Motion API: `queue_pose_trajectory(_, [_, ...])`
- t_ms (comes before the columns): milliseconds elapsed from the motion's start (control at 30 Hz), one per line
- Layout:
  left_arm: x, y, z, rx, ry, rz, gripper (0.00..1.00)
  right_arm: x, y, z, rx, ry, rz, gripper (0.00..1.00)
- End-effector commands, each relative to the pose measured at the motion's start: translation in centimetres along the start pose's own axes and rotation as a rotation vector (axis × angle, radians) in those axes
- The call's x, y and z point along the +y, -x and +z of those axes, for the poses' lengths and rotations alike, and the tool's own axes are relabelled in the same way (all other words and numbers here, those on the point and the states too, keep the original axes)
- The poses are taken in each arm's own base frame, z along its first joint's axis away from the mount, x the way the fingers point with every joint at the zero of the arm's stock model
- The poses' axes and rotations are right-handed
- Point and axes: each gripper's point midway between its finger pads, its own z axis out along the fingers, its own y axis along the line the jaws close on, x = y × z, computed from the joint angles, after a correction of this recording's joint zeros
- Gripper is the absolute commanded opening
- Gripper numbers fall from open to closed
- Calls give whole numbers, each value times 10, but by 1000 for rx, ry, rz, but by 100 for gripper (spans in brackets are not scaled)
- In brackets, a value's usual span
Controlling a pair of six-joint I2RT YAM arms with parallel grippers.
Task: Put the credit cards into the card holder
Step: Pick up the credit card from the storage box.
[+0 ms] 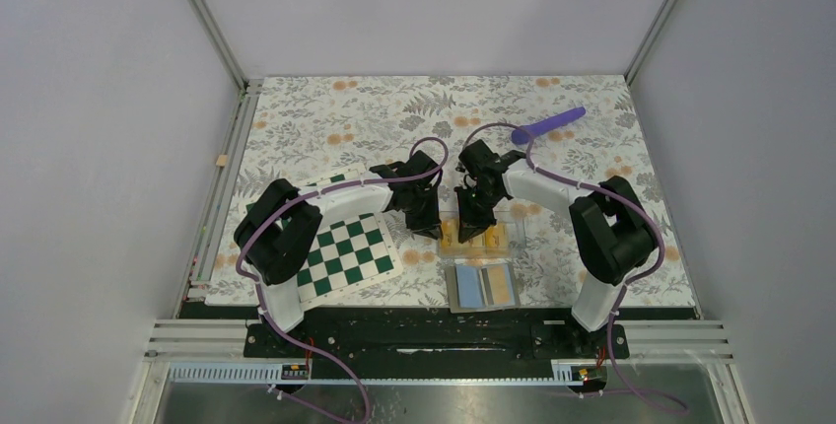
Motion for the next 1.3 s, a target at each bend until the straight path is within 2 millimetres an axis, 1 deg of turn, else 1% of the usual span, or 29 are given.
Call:
queue_pose_trajectory(0, [-7,3,-2,-4,-6,33,9,18,9,-3,-19,45,-28,8])
queue_pose_trajectory(167, [-8,3,-3,-4,-6,35,9,26,10,-11,-37,55,-42,0])
queue_pose_trajectory(333, [-8,2,-2,-2,3,40,9,28,8,-18,-44,20,-73,0])
queue_pose_trajectory(433, [-7,1,-1,-2,12,44,9,27,6,-18,-44,1,-89,0])
queue_pose_trajectory(467, [-7,1,-1,-1,11,45,9,26,6,-18,-42,-10,-94,0])
queue_pose_trajectory(600, [-6,0,-1,1,15,45,9,22,4,-16,-33,-41,-107,9])
queue_pose_trajectory(733, [-7,0,0,3,14,48,8,21,4,-15,-35,-51,-113,13])
queue_pose_trajectory(800, [-7,0,-1,1,16,48,8,23,5,-15,-37,-53,-120,13])
queue_pose_trajectory(933, [-6,0,-1,3,17,49,8,31,7,-19,-51,-39,-150,6])
queue_pose_trajectory(1033, [-7,-1,0,3,17,50,8,37,7,-21,-55,-17,-156,5])
queue_pose_trajectory(1133, [-6,-2,1,7,20,51,8,39,8,-21,-54,-11,-155,6])
queue_pose_trajectory(1233, [-6,-2,2,10,22,51,8,31,8,-20,-56,-49,-141,12])
queue_pose_trajectory(1267, [-5,-3,2,10,23,51,8,28,7,-19,-58,-61,-137,17])
